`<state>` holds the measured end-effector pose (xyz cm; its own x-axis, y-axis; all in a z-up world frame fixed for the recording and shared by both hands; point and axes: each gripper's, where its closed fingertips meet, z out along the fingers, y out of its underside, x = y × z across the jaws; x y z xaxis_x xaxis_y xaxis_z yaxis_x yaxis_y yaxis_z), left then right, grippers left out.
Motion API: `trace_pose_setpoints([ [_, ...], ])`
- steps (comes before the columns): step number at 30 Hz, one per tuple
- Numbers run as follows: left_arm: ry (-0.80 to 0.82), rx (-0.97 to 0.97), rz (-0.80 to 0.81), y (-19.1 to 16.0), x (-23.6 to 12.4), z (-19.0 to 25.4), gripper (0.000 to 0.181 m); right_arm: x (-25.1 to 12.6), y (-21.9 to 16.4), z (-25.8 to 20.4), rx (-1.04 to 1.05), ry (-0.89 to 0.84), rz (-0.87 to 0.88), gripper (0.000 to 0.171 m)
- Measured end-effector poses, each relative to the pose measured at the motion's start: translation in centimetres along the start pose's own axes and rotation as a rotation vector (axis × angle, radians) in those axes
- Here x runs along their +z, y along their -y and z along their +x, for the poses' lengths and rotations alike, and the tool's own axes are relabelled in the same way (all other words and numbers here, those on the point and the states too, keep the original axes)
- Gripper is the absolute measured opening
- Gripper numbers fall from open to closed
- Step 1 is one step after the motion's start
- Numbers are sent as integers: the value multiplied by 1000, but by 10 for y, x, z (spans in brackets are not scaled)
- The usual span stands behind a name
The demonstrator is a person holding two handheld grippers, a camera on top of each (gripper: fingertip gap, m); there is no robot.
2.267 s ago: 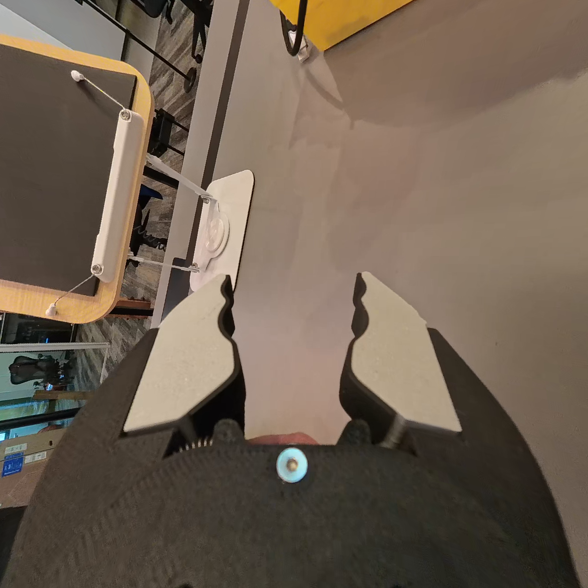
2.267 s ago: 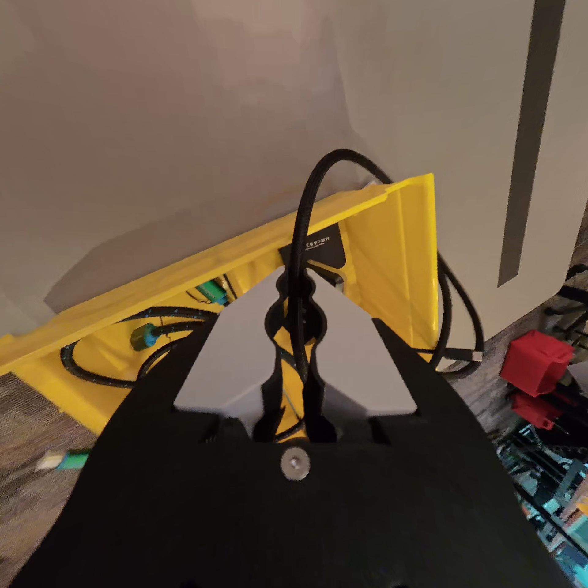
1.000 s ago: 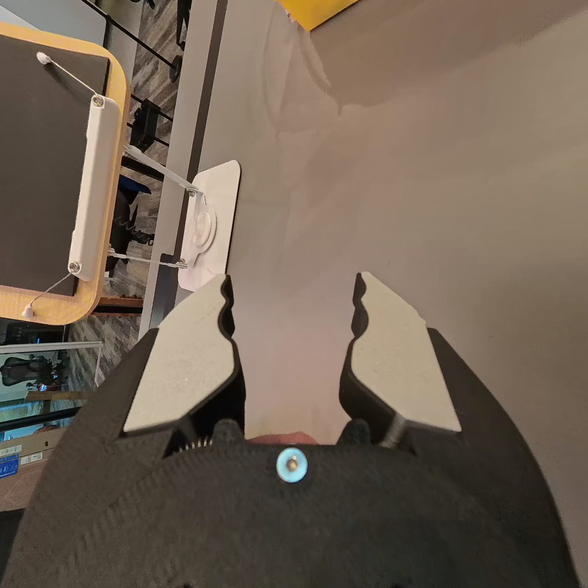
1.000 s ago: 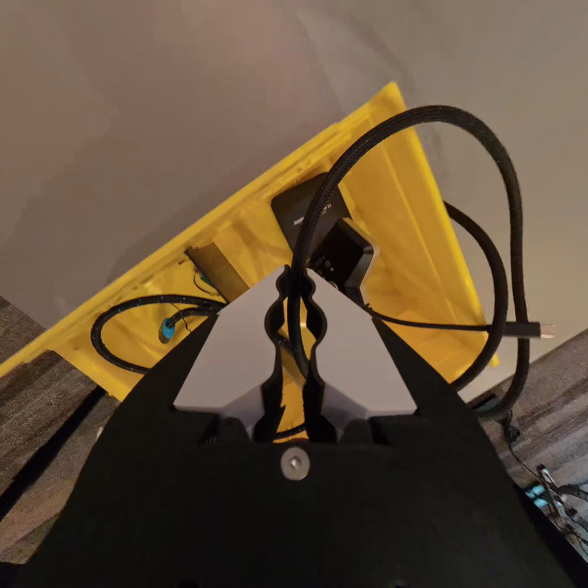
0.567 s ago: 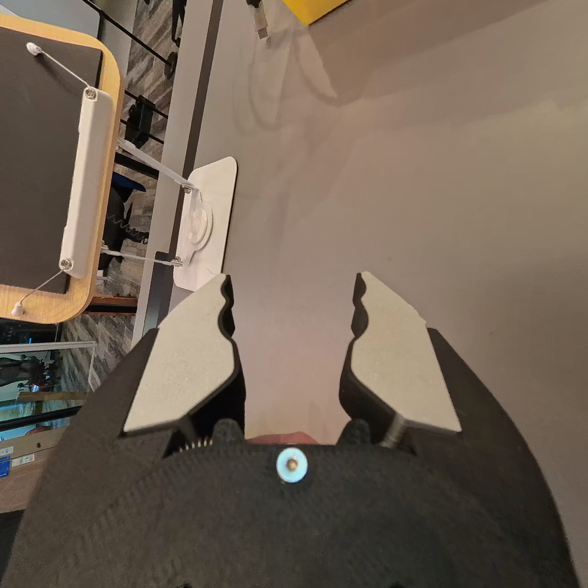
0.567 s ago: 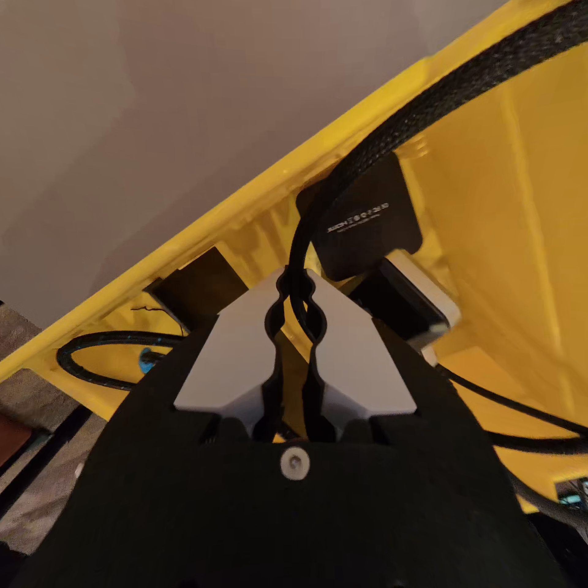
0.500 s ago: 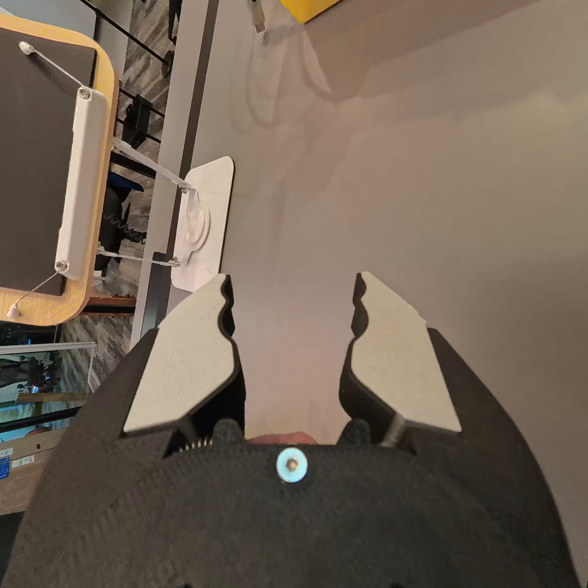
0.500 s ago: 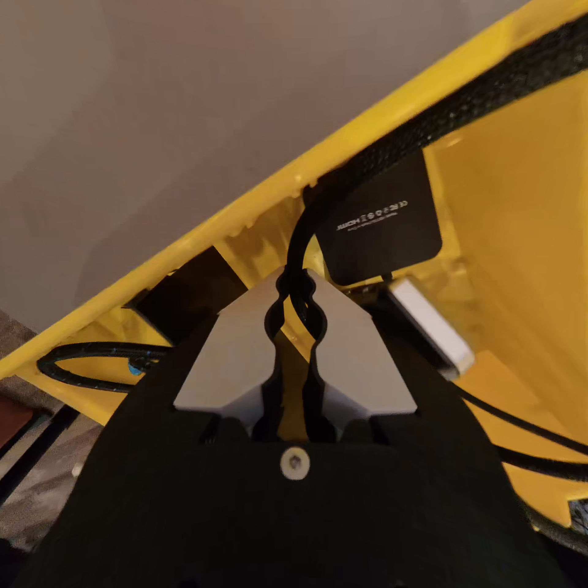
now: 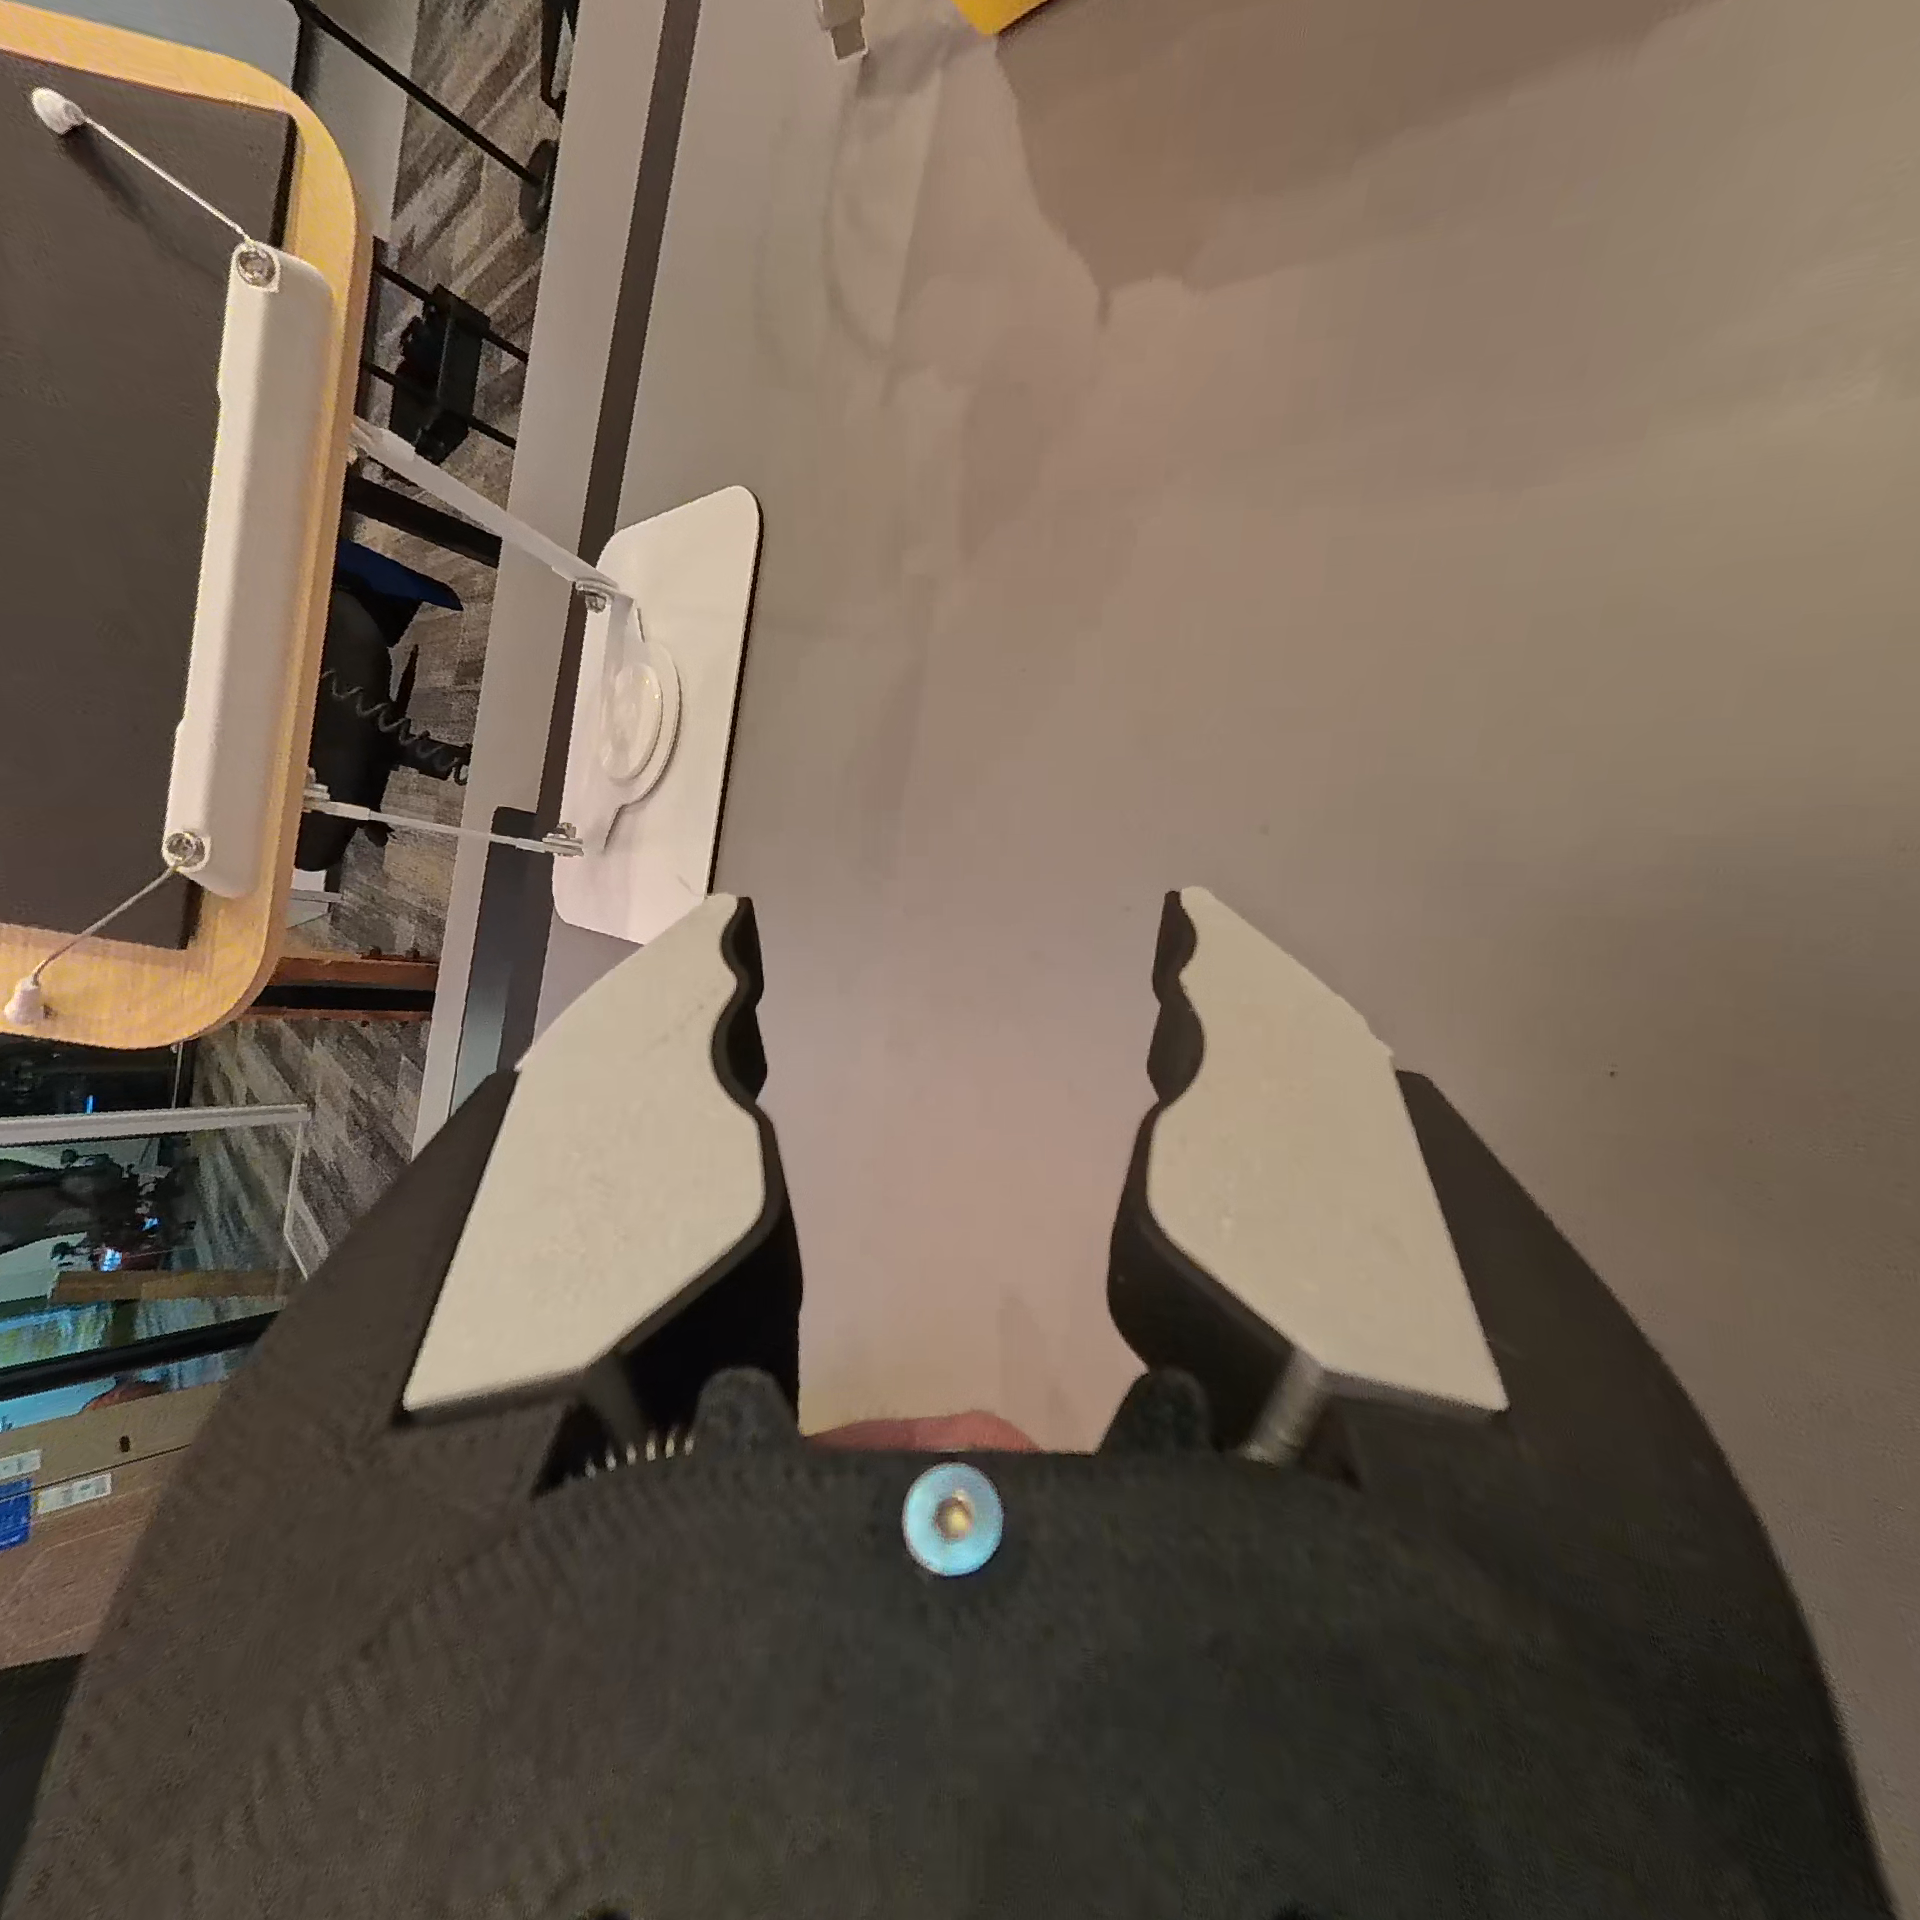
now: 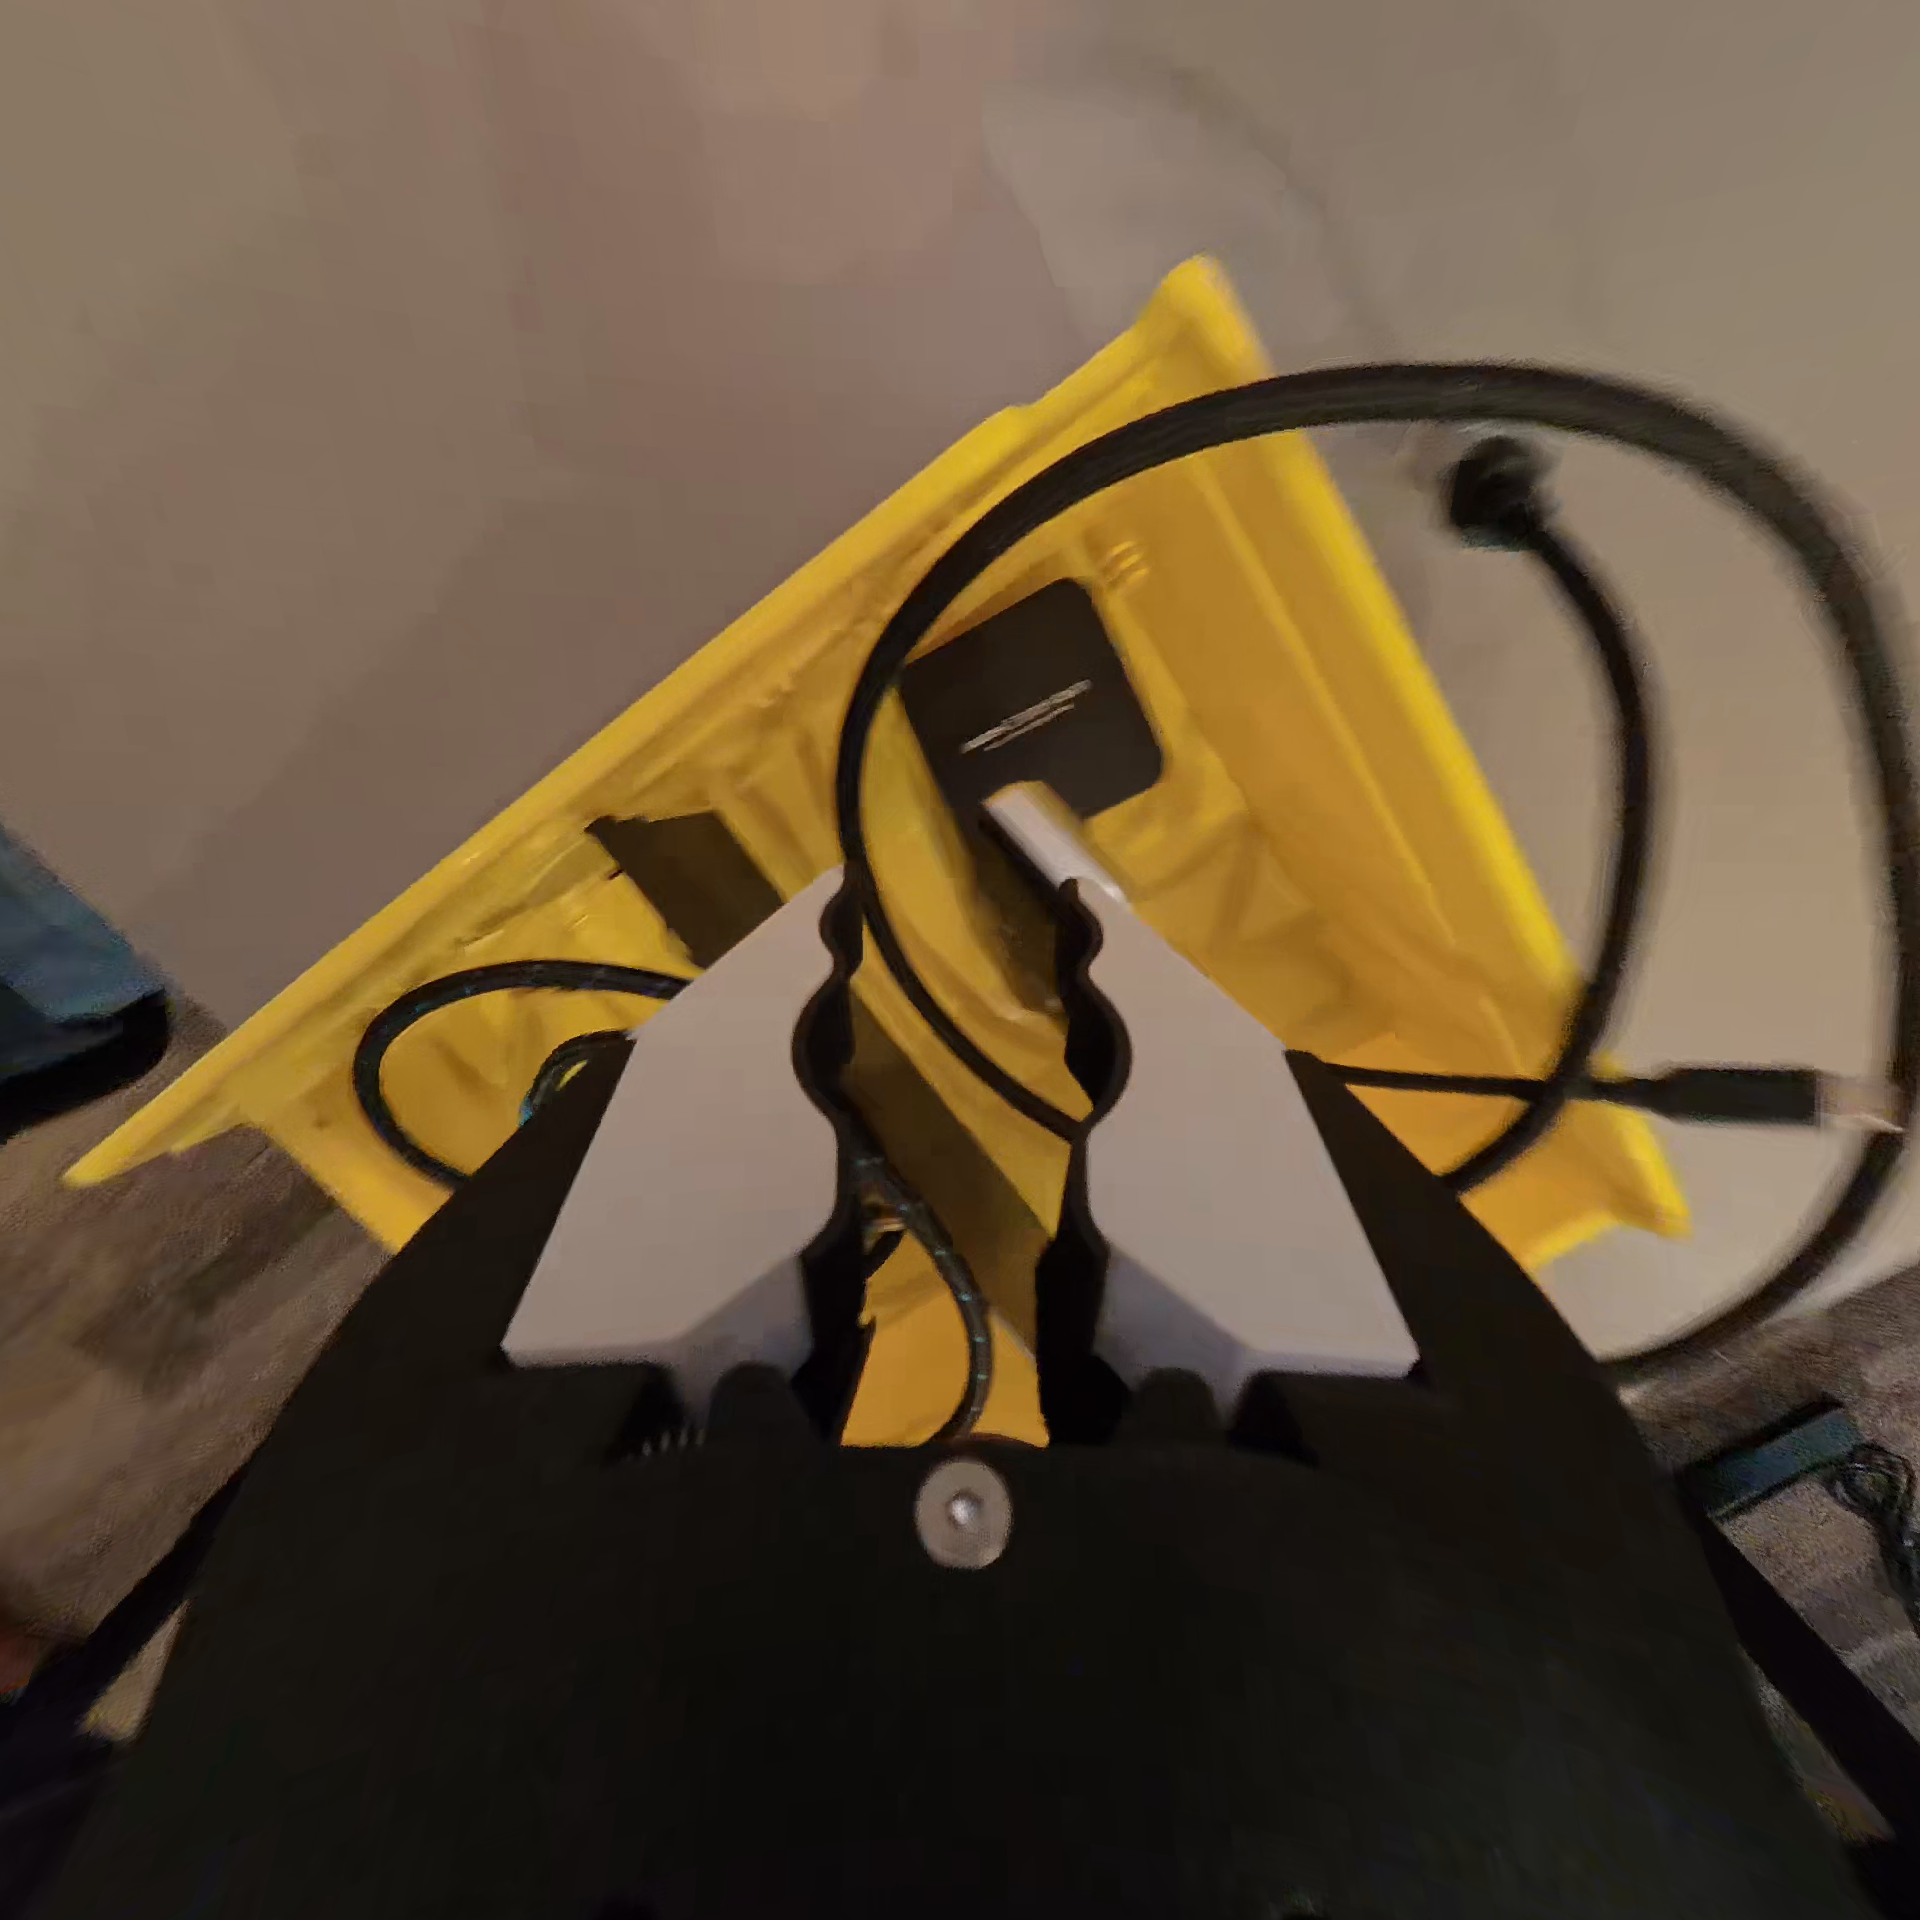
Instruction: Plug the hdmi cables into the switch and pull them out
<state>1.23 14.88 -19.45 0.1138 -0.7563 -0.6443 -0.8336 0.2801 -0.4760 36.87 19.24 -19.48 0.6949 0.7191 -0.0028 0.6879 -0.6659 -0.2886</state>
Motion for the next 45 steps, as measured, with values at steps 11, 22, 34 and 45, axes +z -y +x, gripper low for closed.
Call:
trace_pose_setpoints([
  [11, 1, 8, -9, -1, 1, 1, 72, -13, 15, 131, 61, -449, 67, 67],
  [22, -11, -29, -25, -17, 5, -5, 72, 36, 1, 150, 124, -208, -156, 53],
  [34, -14, -38, -37, -22, 8, -5, 72, -12, 15, 150, 65, -440, 42, 0],
  [45, -13, -17, -32, -12, 7, 1, 72, -65, 3, 82, -89, -463, 256, 0],
])
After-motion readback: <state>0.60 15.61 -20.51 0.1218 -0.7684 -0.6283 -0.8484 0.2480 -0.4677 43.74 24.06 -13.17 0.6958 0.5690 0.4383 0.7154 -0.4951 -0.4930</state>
